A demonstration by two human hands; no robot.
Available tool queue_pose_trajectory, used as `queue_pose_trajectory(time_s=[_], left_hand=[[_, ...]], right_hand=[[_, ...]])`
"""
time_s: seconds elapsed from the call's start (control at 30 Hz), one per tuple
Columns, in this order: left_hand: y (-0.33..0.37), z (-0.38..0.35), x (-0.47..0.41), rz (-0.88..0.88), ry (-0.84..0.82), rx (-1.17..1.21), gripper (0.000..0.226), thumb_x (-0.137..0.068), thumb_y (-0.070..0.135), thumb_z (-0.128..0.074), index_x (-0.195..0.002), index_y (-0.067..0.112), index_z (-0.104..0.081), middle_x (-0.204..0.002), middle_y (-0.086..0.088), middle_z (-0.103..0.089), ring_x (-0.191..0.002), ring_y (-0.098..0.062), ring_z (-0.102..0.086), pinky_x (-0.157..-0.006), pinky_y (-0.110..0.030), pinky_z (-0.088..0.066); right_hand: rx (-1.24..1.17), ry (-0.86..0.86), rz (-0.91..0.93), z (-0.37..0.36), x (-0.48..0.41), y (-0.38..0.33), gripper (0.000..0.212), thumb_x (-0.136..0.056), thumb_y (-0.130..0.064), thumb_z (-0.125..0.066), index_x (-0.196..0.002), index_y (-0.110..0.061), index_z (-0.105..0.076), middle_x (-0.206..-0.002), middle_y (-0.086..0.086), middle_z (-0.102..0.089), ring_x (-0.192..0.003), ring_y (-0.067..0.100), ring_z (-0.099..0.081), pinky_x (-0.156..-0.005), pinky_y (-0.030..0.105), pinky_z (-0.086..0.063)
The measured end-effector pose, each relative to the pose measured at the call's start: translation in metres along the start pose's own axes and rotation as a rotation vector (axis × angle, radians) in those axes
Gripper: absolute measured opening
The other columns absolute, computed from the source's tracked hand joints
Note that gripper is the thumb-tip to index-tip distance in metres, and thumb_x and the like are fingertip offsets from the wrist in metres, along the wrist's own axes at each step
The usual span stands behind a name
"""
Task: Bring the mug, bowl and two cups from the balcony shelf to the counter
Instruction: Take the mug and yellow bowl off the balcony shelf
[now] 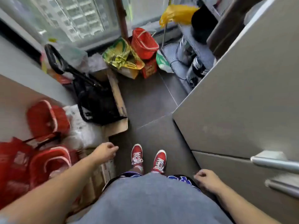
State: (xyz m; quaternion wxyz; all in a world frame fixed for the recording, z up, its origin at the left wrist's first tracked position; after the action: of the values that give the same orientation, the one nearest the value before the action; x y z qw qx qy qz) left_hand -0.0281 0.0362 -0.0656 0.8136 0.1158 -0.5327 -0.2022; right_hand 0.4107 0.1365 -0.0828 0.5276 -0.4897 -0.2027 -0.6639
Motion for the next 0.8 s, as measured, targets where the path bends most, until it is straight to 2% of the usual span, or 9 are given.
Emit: queue_pose_trajectory(time_s=[0.07,0.17,0.27,0.33,0.4,0.53,0.63,0.7,0.8], left_hand=[[0.005,-0.008,-0.004,0.009,0.006,-0.007,0.022,-0.095,0.023,-0.056,-0.078,0.009,-0.060,-0.061,-0.005,-0.060,-0.049,-0.017,-0.053,-0.035,-0.016,-0.036],[0.011,-0.019,-0.002,0.024,-0.004,-0.023,0.023,-0.094,0.030,-0.056,-0.089,0.009,-0.064,-0.072,-0.005,-0.066,-0.061,-0.018,-0.059,-0.049,-0.023,-0.042],[0.012,-0.018,0.003,0.030,-0.008,-0.048,0.023,-0.094,0.033,-0.054,-0.094,0.012,-0.063,-0.081,-0.006,-0.069,-0.067,-0.018,-0.062,-0.056,-0.027,-0.045],[0.009,-0.008,0.006,0.037,0.004,-0.087,0.022,-0.094,0.034,-0.055,-0.093,0.014,-0.063,-0.082,-0.004,-0.070,-0.068,-0.017,-0.064,-0.056,-0.027,-0.046],[0.000,0.003,0.006,0.066,0.019,-0.104,0.021,-0.094,0.034,-0.055,-0.091,0.015,-0.063,-0.083,-0.005,-0.070,-0.071,-0.018,-0.066,-0.056,-0.030,-0.050],[-0.016,0.033,-0.007,0.133,0.042,-0.090,0.021,-0.093,0.035,-0.055,-0.087,0.016,-0.062,-0.083,-0.005,-0.070,-0.072,-0.020,-0.067,-0.066,-0.034,-0.056],[-0.020,0.058,-0.032,0.162,0.040,-0.052,0.022,-0.093,0.032,-0.057,-0.085,0.013,-0.063,-0.080,-0.007,-0.070,-0.070,-0.021,-0.065,-0.072,-0.038,-0.056],[-0.017,0.081,-0.056,0.184,0.040,-0.064,0.023,-0.093,0.034,-0.056,-0.084,0.014,-0.063,-0.080,-0.006,-0.070,-0.068,-0.019,-0.065,-0.066,-0.034,-0.053],[0.002,0.120,-0.094,0.191,0.040,-0.081,0.024,-0.092,0.036,-0.057,-0.082,0.015,-0.063,-0.078,-0.004,-0.071,-0.068,-0.019,-0.065,-0.060,-0.027,-0.048]], right_hand=[[0.005,-0.018,-0.026,-0.001,-0.007,0.008,0.022,-0.087,-0.017,-0.068,-0.066,-0.013,-0.060,-0.056,0.000,-0.060,-0.045,0.010,-0.049,-0.045,0.020,-0.039],[-0.014,-0.050,-0.062,0.002,-0.018,0.015,0.029,-0.088,-0.020,-0.066,-0.061,-0.014,-0.057,-0.047,-0.003,-0.056,-0.041,0.014,-0.048,-0.050,0.022,-0.038],[-0.022,-0.048,-0.035,0.015,-0.035,-0.010,0.030,-0.089,-0.021,-0.064,-0.062,-0.013,-0.055,-0.051,0.001,-0.058,-0.046,0.020,-0.050,-0.057,0.030,-0.040],[-0.004,-0.048,0.012,0.027,-0.046,-0.046,0.028,-0.089,-0.023,-0.064,-0.065,-0.012,-0.056,-0.057,0.003,-0.060,-0.052,0.021,-0.054,-0.060,0.030,-0.045],[0.003,-0.041,0.069,0.040,-0.055,-0.092,0.027,-0.089,-0.025,-0.064,-0.067,-0.012,-0.058,-0.059,0.002,-0.062,-0.051,0.019,-0.056,-0.057,0.025,-0.045],[0.012,-0.054,0.189,0.062,-0.073,-0.194,0.024,-0.089,-0.027,-0.064,-0.074,-0.009,-0.060,-0.065,0.005,-0.063,-0.053,0.019,-0.054,-0.055,0.024,-0.043],[-0.028,-0.054,0.234,0.076,-0.090,-0.264,0.024,-0.090,-0.027,-0.064,-0.079,-0.007,-0.059,-0.070,0.009,-0.061,-0.056,0.019,-0.052,-0.042,0.017,-0.040],[-0.065,-0.045,0.245,0.085,-0.103,-0.303,0.023,-0.092,-0.025,-0.063,-0.081,-0.006,-0.058,-0.072,0.010,-0.059,-0.058,0.019,-0.051,-0.035,0.009,-0.036],[-0.066,-0.034,0.228,0.097,-0.119,-0.340,0.023,-0.093,-0.025,-0.061,-0.079,-0.007,-0.056,-0.071,0.009,-0.058,-0.057,0.017,-0.051,-0.033,0.008,-0.035]])
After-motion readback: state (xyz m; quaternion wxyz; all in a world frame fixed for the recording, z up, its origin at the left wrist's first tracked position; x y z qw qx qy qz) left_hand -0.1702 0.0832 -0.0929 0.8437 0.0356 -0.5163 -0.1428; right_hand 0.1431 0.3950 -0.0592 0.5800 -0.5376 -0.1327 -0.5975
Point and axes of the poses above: each hand's wrist, its own x-axis away from the middle knuckle, its own z-axis out of the back of the hand, y = z × x, the point moved 8 cm from there along -x, towards the middle knuckle
